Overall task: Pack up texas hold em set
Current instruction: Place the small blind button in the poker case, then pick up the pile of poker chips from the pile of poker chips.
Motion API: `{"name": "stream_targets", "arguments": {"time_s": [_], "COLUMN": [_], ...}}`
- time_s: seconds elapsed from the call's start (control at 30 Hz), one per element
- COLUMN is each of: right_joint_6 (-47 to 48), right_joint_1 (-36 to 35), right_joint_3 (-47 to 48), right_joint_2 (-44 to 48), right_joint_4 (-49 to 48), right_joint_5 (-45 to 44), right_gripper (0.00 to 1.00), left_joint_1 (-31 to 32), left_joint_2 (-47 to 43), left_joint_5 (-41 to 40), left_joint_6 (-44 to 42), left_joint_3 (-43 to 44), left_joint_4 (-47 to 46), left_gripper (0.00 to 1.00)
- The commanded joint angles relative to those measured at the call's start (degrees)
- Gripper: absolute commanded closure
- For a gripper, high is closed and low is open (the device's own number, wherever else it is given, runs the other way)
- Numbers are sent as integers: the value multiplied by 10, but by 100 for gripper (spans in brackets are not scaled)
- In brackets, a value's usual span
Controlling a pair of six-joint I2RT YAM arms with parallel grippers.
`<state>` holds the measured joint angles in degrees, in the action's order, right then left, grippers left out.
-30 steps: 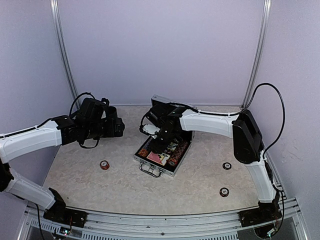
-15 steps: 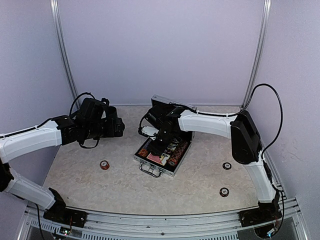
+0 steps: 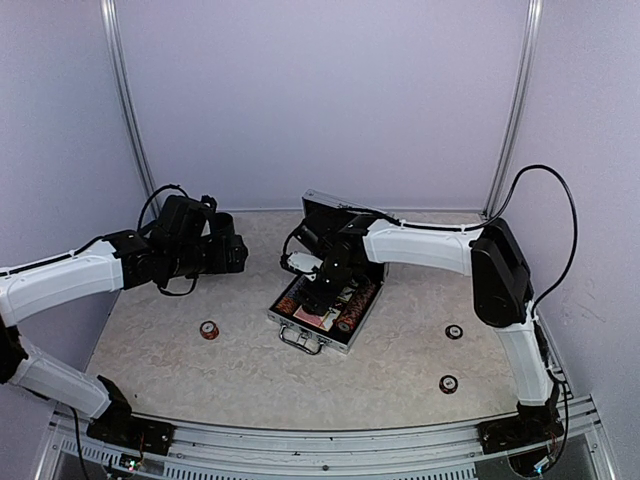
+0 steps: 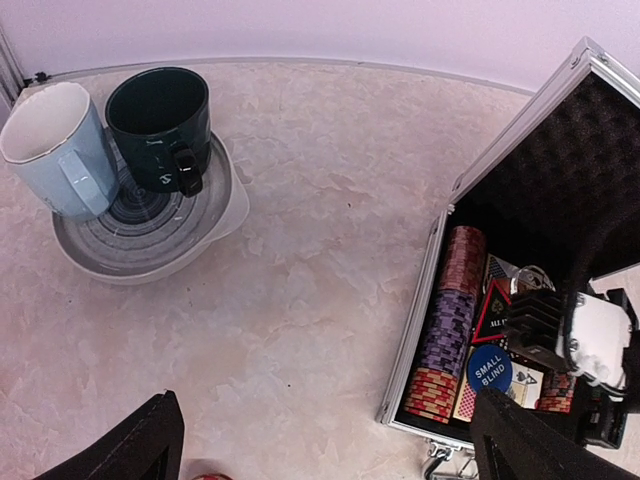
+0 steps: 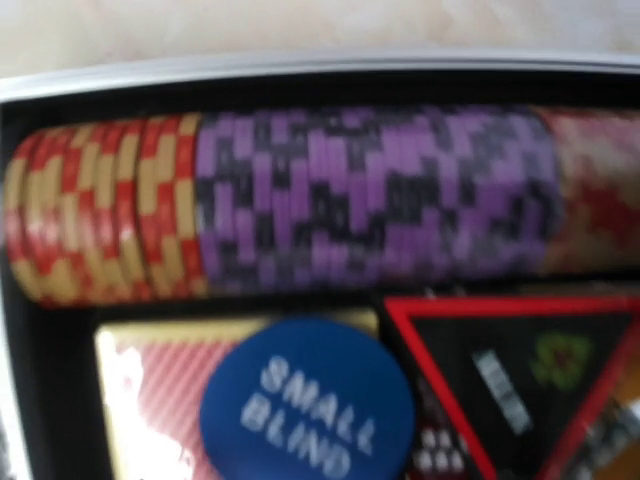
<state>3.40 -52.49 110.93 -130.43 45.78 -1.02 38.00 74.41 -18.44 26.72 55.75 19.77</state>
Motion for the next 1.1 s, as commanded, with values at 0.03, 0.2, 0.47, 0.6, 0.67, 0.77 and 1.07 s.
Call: {"name": "stream_targets", "arguments": {"time_s": [0.03, 0.2, 0.47, 0.6, 0.67, 0.77, 1.07], "right_joint_6": [-11, -28, -84, -98, -101, -103, -89], "right_joint_1": [-4, -4, 1, 3, 3, 3, 4], "right_joint_3": [-60, -185, -363, -424, -445, -459, -493], "right_joint_2": [112, 217, 355, 398, 406, 403, 401], "right_joint_4": [-47, -100, -135, -169, -180, -185, -217], "right_joint_5": [4, -18, -62, -42, -38, -33, 2], "right_gripper": [25, 23, 19, 17, 17, 17, 16], "left_joint_1": [-12, -21, -37, -42, -48, -61, -101], "left_joint_2": [2, 3, 2, 10, 14, 26, 81], "left_joint_5": [0, 4, 18, 22, 26, 46, 91], "left_joint_6": [-9, -6, 28, 40, 46, 47, 32], "left_joint_3": [2, -19, -65, -76, -84, -91, -90], "left_joint_4": [-3, 9, 40, 57, 61, 65, 95], "left_gripper": [1, 1, 1, 1, 1, 1, 2]}}
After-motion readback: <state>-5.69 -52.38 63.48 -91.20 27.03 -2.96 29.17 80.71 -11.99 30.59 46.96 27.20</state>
